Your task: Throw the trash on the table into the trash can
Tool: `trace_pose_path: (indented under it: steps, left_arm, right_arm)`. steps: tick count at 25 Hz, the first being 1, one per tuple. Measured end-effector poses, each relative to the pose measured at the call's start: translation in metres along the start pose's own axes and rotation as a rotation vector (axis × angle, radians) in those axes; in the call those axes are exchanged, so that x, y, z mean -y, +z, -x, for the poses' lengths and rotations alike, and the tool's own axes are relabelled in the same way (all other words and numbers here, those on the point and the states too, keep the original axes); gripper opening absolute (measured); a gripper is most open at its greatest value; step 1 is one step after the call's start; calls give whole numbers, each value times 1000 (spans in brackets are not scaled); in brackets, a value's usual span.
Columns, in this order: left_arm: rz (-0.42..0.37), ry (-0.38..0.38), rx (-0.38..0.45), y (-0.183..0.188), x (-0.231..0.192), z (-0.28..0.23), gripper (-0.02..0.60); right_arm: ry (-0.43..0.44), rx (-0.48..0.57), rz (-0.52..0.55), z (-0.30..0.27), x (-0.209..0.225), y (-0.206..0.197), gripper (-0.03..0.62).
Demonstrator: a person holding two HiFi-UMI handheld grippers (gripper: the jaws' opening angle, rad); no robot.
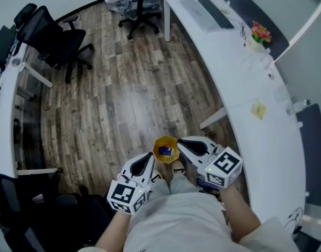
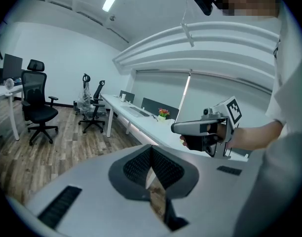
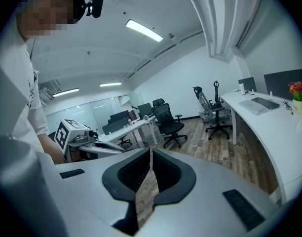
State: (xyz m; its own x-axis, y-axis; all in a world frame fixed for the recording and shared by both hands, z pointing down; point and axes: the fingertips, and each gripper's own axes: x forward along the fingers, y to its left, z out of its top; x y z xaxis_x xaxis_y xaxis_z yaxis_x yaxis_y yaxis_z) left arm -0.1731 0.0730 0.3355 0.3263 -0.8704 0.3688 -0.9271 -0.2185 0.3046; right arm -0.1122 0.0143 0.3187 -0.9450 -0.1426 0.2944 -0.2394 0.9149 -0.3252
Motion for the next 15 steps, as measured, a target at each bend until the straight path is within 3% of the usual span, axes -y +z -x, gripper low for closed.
trace_pose_path:
  steps: [9,15]
  left_arm:
    - [-3,2,18,4,0,0,0]
    - [-49,-1,16,9,-3,4,0]
  right_arm:
    - [11,-5,12,-2,0,6,41]
    - [-19,7,8,2,0,11,41]
